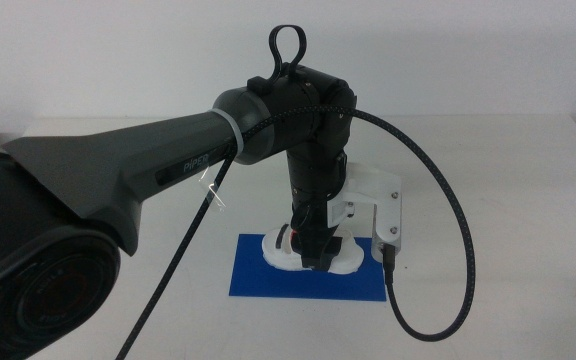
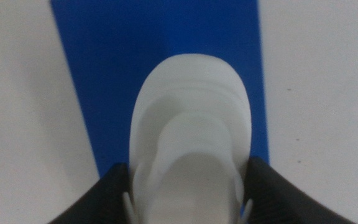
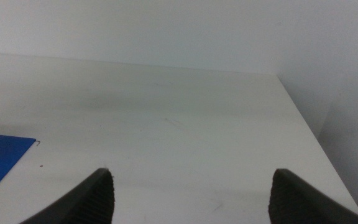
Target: Use one arm to grab the shoe from the table and place it on the mat.
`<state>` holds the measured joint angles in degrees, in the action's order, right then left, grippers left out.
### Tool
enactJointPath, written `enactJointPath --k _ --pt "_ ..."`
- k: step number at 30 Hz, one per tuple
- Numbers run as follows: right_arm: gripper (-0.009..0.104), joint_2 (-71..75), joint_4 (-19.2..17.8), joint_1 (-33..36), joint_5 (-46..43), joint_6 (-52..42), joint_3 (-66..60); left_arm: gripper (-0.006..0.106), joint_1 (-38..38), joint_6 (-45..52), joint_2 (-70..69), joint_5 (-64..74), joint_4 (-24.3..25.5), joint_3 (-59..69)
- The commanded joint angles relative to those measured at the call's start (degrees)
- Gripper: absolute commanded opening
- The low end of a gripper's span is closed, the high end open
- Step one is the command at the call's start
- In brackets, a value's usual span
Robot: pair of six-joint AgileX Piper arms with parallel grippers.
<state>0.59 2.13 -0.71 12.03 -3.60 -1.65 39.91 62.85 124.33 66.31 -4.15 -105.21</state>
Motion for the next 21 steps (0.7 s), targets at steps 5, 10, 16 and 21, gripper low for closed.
enactJointPath --k 5,10,16,21 --pt "0.064 1.49 -0.52 -0.04 -4.37 -0.45 -0.28 -0.001 -0.16 -1.89 -3.61 -1.31 -0.20 -1.75" --pt "0.064 1.49 -0.52 -0.04 -4.37 -0.45 -0.28 -0.001 -0.16 -3.12 -3.61 -1.36 -0.20 -1.75" --pt "0.064 1.49 -0.52 -0.04 -4.37 -0.45 -0.28 -0.001 -0.16 -5.11 -2.62 -1.33 -0.23 -1.75" --pt "0.064 1.49 -0.52 -0.04 -4.37 -0.45 -0.28 -0.001 -0.16 -5.40 -1.98 -1.36 -0.14 -1.75"
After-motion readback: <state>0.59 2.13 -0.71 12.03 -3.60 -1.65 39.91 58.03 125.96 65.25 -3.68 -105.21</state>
